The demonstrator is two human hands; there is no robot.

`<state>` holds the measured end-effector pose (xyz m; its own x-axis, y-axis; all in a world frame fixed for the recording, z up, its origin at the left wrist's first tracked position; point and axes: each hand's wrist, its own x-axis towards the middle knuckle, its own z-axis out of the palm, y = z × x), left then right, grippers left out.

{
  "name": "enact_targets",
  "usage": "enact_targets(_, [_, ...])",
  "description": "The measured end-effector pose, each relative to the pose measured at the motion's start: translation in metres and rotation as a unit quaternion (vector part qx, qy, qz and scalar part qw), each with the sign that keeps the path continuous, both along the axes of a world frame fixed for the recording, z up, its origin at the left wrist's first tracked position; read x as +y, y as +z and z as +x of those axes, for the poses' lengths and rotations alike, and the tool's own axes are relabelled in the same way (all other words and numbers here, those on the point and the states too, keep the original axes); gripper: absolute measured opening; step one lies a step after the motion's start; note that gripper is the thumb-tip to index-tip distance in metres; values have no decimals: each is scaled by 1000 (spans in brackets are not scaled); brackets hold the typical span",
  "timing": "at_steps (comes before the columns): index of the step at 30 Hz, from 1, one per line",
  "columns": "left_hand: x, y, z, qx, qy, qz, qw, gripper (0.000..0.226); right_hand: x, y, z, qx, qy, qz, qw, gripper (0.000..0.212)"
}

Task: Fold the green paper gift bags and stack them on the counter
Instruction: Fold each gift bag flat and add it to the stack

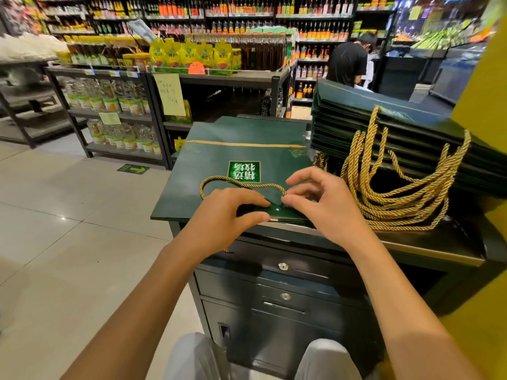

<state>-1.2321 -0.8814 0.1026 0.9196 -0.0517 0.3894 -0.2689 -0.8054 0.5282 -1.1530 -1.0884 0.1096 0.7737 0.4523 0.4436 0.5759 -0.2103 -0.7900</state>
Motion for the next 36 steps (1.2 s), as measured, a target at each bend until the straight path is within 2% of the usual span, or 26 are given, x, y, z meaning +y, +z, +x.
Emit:
enact_targets(6, [-3,-2,-2,-18,10,5,1000,31,0,-3,1,-29,-13,-21,999,10])
enact_targets(17, [-9,-6,-4,-72,43,37,996,24,3,-8,2,-67,-18,-38,997,4])
enact_targets(24, [-13,-3,0,-102,74,31,991,37,-2,-3,1,-38,14,-47,998,21])
enact_targets(33, [-17,3,0,-103,79,64,989,28,-5,-2,3,-40,27,-74,996,24])
enact_targets(36, [-19,-2,-4,-135,66,21,988,20,-5,-1,1,-37,38,-61,997,21])
